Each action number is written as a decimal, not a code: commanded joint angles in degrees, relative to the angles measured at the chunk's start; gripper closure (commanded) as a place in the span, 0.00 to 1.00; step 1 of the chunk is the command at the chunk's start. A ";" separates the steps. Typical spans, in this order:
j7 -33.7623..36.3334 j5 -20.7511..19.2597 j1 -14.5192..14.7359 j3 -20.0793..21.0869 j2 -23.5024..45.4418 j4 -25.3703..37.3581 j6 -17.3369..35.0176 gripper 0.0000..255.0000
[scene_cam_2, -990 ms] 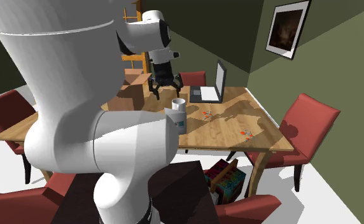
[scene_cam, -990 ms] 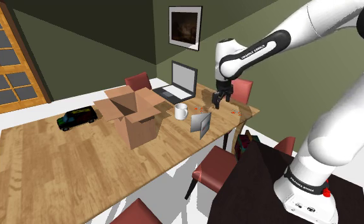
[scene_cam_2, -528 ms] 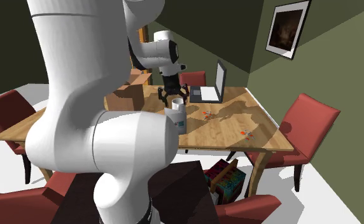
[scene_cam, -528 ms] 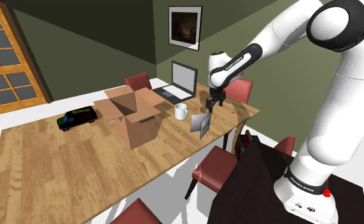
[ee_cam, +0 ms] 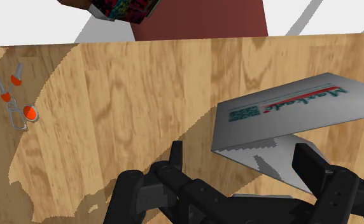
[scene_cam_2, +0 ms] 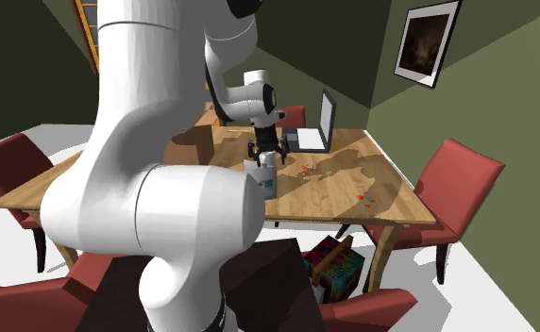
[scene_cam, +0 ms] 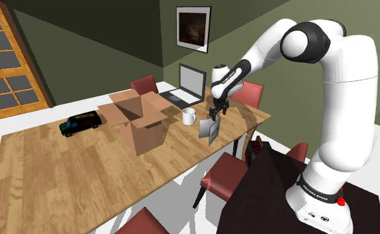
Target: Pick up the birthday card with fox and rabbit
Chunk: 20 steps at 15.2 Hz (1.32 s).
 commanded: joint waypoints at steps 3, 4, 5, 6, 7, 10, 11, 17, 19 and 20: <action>0.04 0.23 -0.32 0.08 2.81 0.88 2.05 0.00; 0.11 0.26 -0.36 0.11 3.43 0.92 2.62 0.00; 0.17 0.28 -0.39 0.13 4.05 0.95 3.20 0.00; 0.24 0.30 -0.42 0.16 4.68 1.00 3.77 0.00; 0.34 0.33 -0.47 0.20 5.67 1.10 4.66 0.00; 0.37 0.32 -0.46 0.20 5.71 1.06 4.73 1.00; 0.33 0.33 -0.50 0.20 5.77 1.12 4.74 1.00; 0.36 0.34 -0.49 0.21 5.85 1.18 4.76 1.00; 0.34 0.33 -0.48 0.20 5.67 1.10 4.66 1.00; 0.28 0.31 -0.44 0.17 5.04 1.03 4.10 1.00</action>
